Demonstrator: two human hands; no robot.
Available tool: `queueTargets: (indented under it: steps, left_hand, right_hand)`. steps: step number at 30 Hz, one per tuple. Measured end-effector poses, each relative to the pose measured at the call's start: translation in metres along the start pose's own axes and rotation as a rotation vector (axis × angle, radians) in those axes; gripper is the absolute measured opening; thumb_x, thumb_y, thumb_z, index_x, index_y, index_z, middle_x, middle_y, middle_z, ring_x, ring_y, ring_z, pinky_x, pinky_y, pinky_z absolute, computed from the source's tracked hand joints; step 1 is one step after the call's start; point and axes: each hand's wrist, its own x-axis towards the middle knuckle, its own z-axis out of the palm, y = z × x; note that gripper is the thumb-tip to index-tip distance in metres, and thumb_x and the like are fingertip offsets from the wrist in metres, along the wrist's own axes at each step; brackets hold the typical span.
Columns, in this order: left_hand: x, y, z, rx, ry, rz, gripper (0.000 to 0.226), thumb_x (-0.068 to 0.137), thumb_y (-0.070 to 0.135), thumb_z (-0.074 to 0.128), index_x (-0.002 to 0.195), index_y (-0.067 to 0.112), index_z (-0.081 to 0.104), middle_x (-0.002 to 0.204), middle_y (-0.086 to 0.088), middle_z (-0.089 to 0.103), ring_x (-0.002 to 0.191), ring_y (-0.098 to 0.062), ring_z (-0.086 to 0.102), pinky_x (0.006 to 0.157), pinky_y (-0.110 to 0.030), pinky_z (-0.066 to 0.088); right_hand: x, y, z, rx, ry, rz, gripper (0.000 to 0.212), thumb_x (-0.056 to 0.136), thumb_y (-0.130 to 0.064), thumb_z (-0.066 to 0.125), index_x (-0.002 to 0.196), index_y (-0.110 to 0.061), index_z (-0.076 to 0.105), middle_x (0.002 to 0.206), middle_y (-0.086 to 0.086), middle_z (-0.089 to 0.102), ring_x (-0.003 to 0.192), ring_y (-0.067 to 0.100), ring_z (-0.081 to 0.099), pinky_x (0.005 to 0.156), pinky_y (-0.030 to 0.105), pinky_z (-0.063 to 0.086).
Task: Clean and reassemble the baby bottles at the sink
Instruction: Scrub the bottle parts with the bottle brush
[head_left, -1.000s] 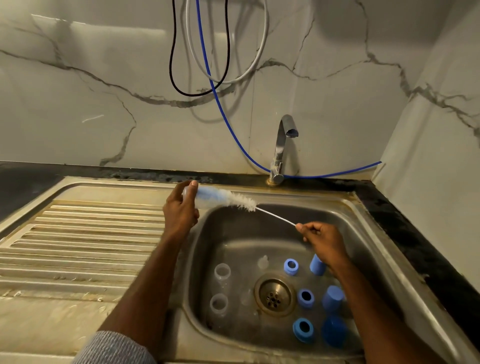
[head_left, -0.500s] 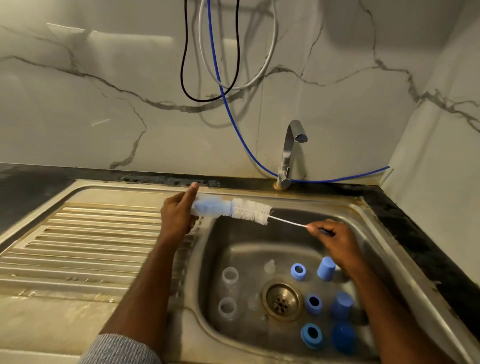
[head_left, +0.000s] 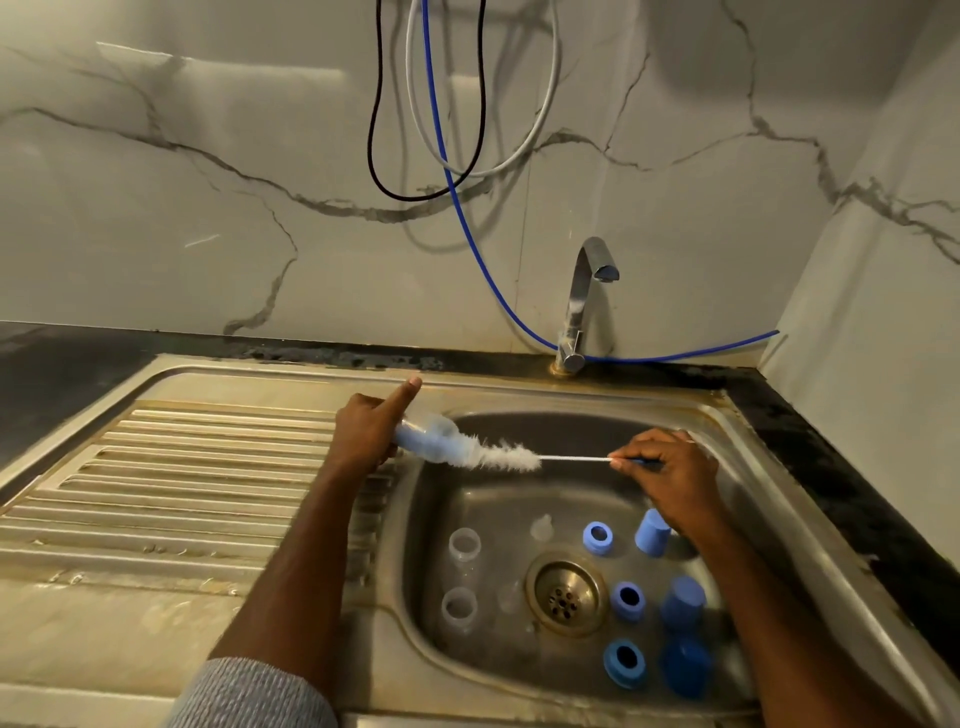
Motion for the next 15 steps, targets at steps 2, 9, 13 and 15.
queueTargets:
  steps: [2,9,13,15]
  left_hand:
    - [0.002,0.001,0.000,-0.029,0.031,-0.026,0.063,0.092,0.057,0.062,0.082,-0.005,0.070,0.064,-0.016,0.062,0.047,-0.015,0.054,0.051,-0.024,0.045]
    - [-0.002,0.002,0.011,-0.139,0.054,-0.018,0.053,0.097,0.055,0.054,0.092,0.005,0.071,0.076,-0.015,0.067,0.051,-0.015,0.054,0.048,-0.024,0.042]
    - [-0.004,0.002,0.015,-0.319,-0.039,0.052,0.032,0.105,0.040,0.048,0.124,0.020,0.064,0.113,-0.013,0.068,0.085,-0.018,0.064,0.066,-0.029,0.050]
    - [-0.001,0.002,0.015,-0.394,-0.031,0.037,0.033,0.107,0.031,0.045,0.138,0.025,0.055,0.130,-0.008,0.061,0.109,-0.023,0.063,0.085,-0.039,0.054]
  right_hand:
    - [0.001,0.000,0.000,0.001,0.040,-0.007,0.010,0.082,-0.019,0.080,0.089,-0.027,0.078,0.093,-0.011,0.067,0.095,0.012,0.058,0.090,0.033,0.045]
    - [0.000,-0.011,0.006,-0.182,0.301,-0.070,0.005,0.088,-0.028,0.076,0.092,-0.026,0.078,0.092,-0.005,0.074,0.090,0.020,0.065,0.083,0.031,0.041]
    - [0.001,-0.007,0.002,-0.332,0.109,0.004,0.013,0.094,-0.045,0.064,0.098,-0.037,0.074,0.095,-0.018,0.067,0.102,0.013,0.056,0.098,0.046,0.030]
    - [0.002,-0.005,0.001,-0.312,0.027,-0.027,0.015,0.095,-0.050,0.059,0.095,-0.039,0.071,0.090,-0.022,0.065,0.097,0.008,0.056,0.097,0.045,0.028]
